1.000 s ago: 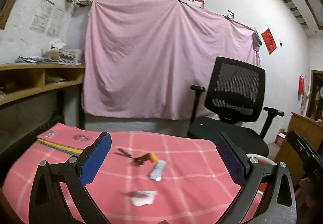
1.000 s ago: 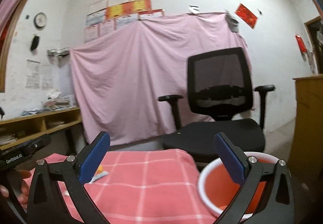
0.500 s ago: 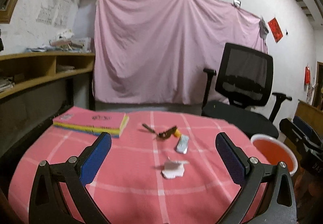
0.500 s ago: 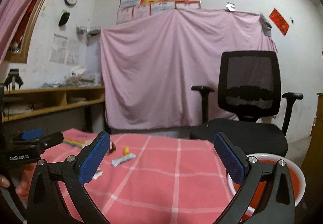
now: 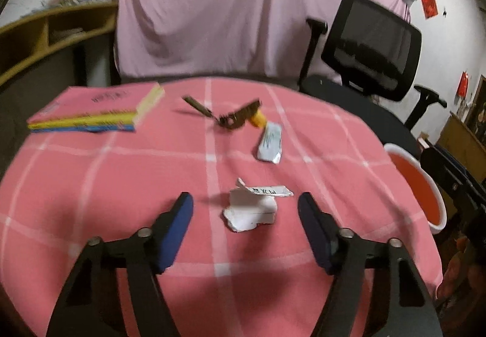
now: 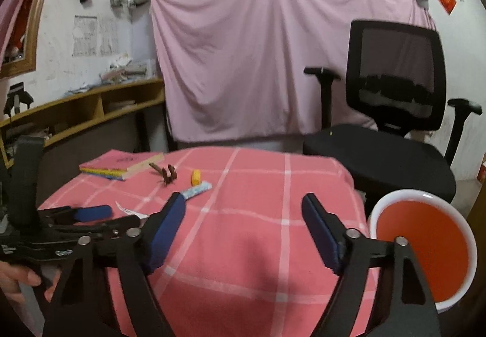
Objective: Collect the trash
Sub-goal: 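Move both open tools back over the table toward the remaining trash, then grasp the crumpled white paper with the left tool while the right tool grasps the white tube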
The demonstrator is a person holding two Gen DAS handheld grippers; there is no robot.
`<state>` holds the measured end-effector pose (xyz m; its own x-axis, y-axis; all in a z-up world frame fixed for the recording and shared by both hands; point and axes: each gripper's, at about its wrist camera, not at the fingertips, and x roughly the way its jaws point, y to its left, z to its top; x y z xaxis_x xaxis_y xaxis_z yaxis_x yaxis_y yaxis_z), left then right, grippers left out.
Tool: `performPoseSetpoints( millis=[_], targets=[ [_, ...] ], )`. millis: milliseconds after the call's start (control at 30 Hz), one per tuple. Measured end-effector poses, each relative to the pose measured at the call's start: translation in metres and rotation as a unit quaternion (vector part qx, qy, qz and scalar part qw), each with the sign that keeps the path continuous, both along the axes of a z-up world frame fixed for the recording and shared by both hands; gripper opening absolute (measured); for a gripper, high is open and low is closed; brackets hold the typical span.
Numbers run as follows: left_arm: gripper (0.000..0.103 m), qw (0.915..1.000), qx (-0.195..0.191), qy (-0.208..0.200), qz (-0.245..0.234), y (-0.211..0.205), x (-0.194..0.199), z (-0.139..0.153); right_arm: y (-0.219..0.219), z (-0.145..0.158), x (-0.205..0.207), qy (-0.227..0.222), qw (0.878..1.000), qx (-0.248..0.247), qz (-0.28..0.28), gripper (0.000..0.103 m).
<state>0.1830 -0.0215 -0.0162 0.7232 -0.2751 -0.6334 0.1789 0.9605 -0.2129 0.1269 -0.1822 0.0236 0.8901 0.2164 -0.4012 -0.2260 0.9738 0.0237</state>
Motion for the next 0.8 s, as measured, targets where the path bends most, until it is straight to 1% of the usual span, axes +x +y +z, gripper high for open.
performPoseSetpoints(
  millis=[33, 67, 100, 133, 200, 267, 367, 433, 567, 700, 733, 800],
  targets=[
    [0.049, 1.0000, -0.001, 0.006, -0.004, -0.002, 0.003, -0.001, 0.001, -0.001, 0.004, 0.008, 1.000, -0.001, 0.001, 0.073],
    [0.045, 0.9999, -0.001, 0.010, -0.007, -0.003, 0.005, -0.002, 0.002, -0.002, 0.007, 0.013, 1.000, 0.000, 0.003, 0.073],
    [0.036, 0.9998, 0.003, 0.014, -0.010, -0.005, 0.008, -0.002, 0.003, -0.003, 0.011, 0.022, 1.000, 0.000, 0.005, 0.072],
    [0.034, 0.9997, 0.006, 0.018, -0.012, -0.006, 0.010, -0.003, 0.005, -0.004, 0.017, 0.035, 0.999, 0.001, 0.010, 0.069],
    [0.033, 0.9997, 0.001, 0.019, -0.013, -0.005, 0.013, -0.002, 0.008, -0.006, 0.026, 0.052, 0.998, 0.000, 0.017, 0.065],
    [0.031, 0.9997, -0.012, 0.018, -0.010, 0.000, 0.013, 0.000, 0.013, -0.008, 0.036, 0.071, 0.997, -0.002, 0.026, 0.063],
    [0.030, 0.9995, -0.026, 0.013, 0.009, 0.015, 0.014, 0.003, 0.025, -0.010, 0.053, 0.096, 0.994, -0.006, 0.043, 0.060],
    [0.030, 0.9990, -0.034, 0.010, 0.025, 0.030, 0.014, 0.005, 0.035, -0.012, 0.067, 0.109, 0.992, 0.004, 0.060, 0.054],
    [0.030, 0.9974, -0.048, 0.011, 0.053, 0.055, 0.017, 0.008, 0.060, -0.020, 0.094, 0.146, 0.985, 0.009, 0.086, 0.052],
    [0.030, 0.9957, -0.056, 0.004, 0.073, 0.075, 0.016, 0.011, 0.082, -0.035, 0.118, 0.185, 0.978, -0.003, 0.094, 0.050],
    [0.030, 0.9954, -0.056, 0.002, 0.078, 0.079, 0.015, 0.012, 0.086, -0.040, 0.124, 0.199, 0.976, -0.005, 0.091, 0.046],
    [0.030, 0.9948, -0.059, 0.002, 0.083, 0.084, 0.015, 0.014, 0.088, -0.045, 0.131, 0.215, 0.973, -0.007, 0.087, 0.041]
  ],
)
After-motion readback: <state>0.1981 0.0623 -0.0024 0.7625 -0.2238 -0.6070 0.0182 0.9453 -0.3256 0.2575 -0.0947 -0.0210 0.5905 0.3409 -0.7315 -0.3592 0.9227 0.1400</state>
